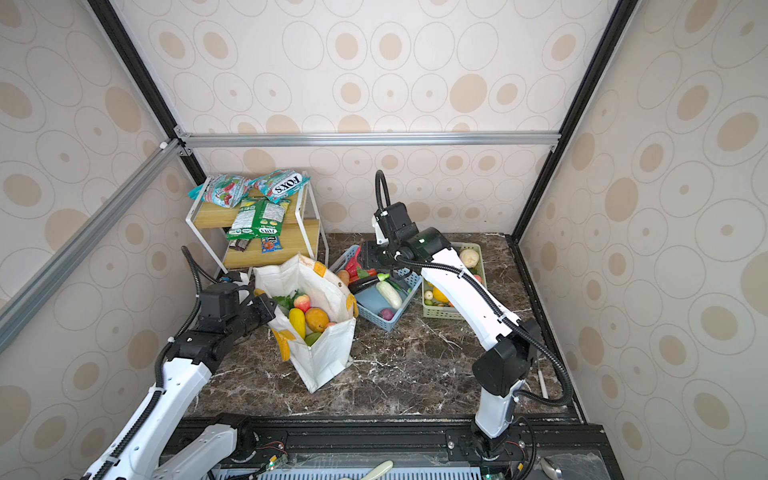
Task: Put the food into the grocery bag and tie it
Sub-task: 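Carry the red apple over the tote bag opening with the right gripper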
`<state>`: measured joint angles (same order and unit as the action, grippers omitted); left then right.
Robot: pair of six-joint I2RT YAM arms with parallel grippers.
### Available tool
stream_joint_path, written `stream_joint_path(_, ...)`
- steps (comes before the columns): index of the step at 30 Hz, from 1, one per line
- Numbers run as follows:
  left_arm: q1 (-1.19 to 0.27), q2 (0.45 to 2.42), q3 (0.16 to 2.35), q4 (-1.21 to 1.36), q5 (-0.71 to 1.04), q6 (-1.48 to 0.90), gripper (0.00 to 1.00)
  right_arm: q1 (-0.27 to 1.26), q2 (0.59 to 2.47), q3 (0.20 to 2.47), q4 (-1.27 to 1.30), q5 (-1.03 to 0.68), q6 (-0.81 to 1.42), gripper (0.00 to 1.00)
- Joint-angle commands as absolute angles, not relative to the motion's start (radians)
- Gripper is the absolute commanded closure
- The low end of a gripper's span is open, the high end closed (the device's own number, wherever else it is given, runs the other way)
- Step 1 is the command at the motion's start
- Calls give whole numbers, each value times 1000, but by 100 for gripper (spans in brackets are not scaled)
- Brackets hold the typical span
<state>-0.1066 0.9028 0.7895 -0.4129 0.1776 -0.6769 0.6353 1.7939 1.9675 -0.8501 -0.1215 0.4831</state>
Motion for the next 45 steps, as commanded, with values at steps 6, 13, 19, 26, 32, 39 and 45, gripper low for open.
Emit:
stream_joint_path(6,-98,881,796,-373,178,-685,100,695,1818,2020,-862,-139,494,41)
stream_joint_path(13,-98,884,801,-376,176,-687,100,740,1845,2025,-853,-166,498,42)
stream_joint_path(19,-98,883,799,-379,174,-684,100,777,1868,2031,-841,-182,502,42)
stream_joint_path(26,-98,894,809,-377,181,-681,100,832,1906,2036,-832,-198,488,42)
stream_joint_path(32,-98,901,819,-377,190,-677,100,862,1950,2056,-835,-207,472,42)
stream_joint_path(39,-98,910,820,-373,195,-678,100,889,2000,2068,-832,-226,465,42)
stream_joint_path(45,-98,923,822,-368,200,-675,100,905,2051,2088,-843,-230,453,42)
